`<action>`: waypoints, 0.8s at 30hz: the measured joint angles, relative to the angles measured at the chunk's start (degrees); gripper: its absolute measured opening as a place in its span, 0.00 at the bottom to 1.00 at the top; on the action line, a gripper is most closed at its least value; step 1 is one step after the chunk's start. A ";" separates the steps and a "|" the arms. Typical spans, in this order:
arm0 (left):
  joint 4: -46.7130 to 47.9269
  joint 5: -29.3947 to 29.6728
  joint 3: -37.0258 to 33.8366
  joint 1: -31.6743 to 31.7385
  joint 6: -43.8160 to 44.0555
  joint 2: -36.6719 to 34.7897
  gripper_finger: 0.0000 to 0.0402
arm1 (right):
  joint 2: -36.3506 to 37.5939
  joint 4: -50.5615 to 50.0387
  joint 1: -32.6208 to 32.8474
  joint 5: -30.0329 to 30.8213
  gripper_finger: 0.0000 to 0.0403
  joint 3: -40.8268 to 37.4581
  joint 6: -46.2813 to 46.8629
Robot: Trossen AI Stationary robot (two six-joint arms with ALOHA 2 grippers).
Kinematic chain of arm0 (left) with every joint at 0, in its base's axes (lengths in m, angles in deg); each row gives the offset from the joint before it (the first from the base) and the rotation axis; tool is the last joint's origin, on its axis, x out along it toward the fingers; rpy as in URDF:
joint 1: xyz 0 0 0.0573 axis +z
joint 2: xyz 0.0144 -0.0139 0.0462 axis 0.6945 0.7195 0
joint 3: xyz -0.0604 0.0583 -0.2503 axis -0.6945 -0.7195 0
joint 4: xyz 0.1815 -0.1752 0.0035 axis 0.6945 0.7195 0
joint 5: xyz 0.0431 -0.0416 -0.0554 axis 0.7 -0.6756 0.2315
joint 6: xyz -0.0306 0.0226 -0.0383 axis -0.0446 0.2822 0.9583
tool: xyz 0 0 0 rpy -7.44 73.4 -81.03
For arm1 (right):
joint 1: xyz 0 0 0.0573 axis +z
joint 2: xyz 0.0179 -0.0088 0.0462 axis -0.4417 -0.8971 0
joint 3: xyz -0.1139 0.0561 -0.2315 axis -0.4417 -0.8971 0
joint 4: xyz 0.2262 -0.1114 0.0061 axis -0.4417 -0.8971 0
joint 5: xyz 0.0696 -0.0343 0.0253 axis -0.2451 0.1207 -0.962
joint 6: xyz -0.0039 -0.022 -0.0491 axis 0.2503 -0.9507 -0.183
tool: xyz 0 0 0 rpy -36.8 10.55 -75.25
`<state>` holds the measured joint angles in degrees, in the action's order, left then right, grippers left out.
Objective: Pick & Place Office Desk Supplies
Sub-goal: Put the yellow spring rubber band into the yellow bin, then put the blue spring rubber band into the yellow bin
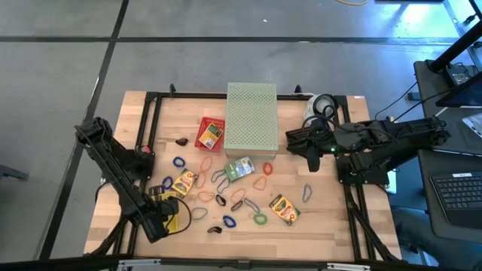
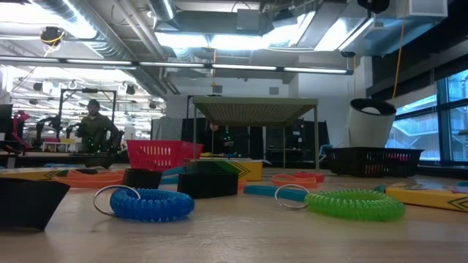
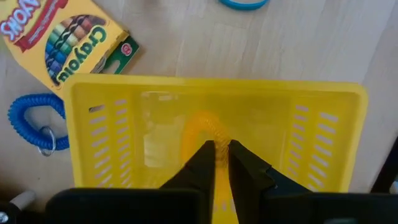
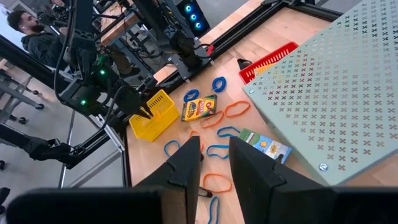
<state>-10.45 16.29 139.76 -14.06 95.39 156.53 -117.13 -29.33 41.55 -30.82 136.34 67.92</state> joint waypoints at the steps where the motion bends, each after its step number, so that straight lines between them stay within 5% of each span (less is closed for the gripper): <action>1: -0.61 0.01 0.00 0.00 -0.67 0.00 0.13 | 0.00 -0.01 0.00 -0.01 0.21 0.00 0.01; 12: -5.92 -1.67 0.04 1.11 1.96 -0.55 0.41 | 0.00 -0.07 0.00 -0.01 0.21 0.00 -0.20; 24: -6.49 10.11 0.04 5.29 -2.12 -13.23 0.40 | 0.00 -0.08 0.00 -0.02 0.21 0.00 -0.22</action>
<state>-16.94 26.40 139.80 -8.77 93.27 143.30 -117.13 -29.41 41.55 -30.84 136.34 67.70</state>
